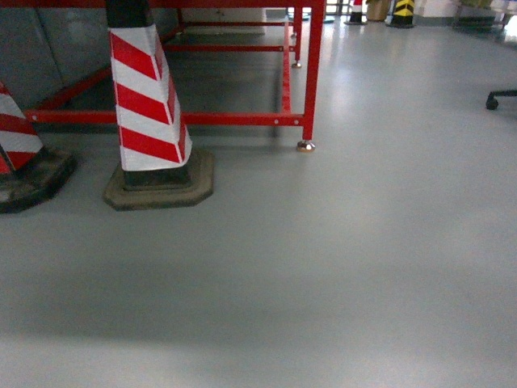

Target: Pick capacitor and pack into box

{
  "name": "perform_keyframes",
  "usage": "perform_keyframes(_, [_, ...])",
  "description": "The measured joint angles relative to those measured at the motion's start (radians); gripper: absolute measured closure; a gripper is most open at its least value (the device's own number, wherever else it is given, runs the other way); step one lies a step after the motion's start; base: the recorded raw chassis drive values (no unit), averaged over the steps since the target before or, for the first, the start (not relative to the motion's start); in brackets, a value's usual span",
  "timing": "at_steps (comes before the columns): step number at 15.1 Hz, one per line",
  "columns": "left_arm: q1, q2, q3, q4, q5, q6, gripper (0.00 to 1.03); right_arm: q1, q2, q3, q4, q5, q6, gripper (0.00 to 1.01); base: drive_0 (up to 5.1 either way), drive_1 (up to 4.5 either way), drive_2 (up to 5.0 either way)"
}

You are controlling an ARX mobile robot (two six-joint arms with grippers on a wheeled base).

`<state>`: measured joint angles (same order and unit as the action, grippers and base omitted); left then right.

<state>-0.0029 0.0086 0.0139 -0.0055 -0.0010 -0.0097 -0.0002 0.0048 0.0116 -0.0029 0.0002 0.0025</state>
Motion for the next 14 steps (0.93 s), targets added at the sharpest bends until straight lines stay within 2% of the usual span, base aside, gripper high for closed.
perform_keyframes(14, [0.0, 0.0, 0.0, 0.0, 0.0, 0.0, 0.59, 0.0, 0.0, 0.0, -0.005, 0.0, 0.0, 0.03, -5.0, 2.5, 2.5])
